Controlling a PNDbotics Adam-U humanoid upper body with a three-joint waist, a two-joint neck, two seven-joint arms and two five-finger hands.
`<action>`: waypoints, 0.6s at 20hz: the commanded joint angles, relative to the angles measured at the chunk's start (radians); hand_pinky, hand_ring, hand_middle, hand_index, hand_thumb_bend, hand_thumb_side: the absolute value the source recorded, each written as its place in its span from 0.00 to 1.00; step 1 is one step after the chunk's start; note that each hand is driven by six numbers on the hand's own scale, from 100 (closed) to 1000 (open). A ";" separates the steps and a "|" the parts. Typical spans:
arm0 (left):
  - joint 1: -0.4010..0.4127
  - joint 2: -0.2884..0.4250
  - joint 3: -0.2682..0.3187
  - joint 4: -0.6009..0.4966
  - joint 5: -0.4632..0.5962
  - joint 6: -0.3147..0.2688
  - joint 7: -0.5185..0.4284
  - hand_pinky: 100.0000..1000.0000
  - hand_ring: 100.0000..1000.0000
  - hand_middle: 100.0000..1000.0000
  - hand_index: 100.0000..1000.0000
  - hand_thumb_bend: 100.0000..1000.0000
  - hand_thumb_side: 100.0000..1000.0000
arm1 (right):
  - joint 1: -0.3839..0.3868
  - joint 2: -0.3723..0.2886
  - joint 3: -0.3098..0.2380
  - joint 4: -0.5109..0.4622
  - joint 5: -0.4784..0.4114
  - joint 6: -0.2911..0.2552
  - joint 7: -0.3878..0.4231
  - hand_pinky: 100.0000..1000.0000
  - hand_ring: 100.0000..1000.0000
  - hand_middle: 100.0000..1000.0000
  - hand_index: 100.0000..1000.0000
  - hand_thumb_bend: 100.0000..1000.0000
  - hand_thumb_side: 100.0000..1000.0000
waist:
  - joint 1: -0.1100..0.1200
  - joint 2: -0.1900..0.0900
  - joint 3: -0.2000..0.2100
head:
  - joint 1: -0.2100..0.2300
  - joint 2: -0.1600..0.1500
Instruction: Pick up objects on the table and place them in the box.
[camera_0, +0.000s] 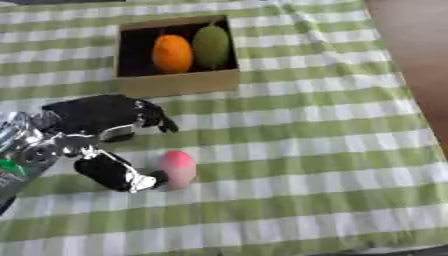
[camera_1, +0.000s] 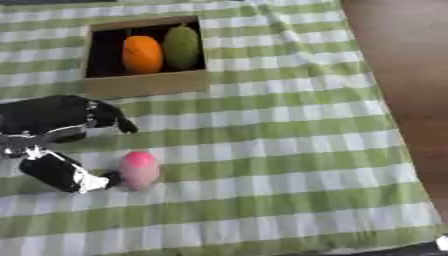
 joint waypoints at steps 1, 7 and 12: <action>-0.008 0.000 0.000 0.026 -0.012 -0.004 0.020 0.82 0.79 0.69 0.86 0.25 0.52 | -0.006 -0.018 -0.013 -0.005 0.005 -0.001 0.008 1.00 0.98 0.60 0.96 0.00 0.47 | -0.001 -0.022 -0.003 | 0.004 -0.006; -0.012 -0.009 -0.014 0.041 -0.009 -0.034 0.012 0.82 0.79 0.70 0.85 0.28 0.54 | -0.006 -0.015 -0.015 -0.002 0.007 0.002 0.012 1.00 0.98 0.60 0.96 0.00 0.47 | 0.000 -0.021 -0.004 | 0.004 -0.006; -0.010 -0.002 -0.016 0.029 -0.001 -0.055 -0.007 0.82 0.79 0.70 0.84 0.29 0.52 | -0.004 -0.013 -0.017 0.000 0.009 0.005 0.014 1.00 0.98 0.60 0.96 0.00 0.47 | 0.001 -0.022 -0.004 | 0.003 -0.006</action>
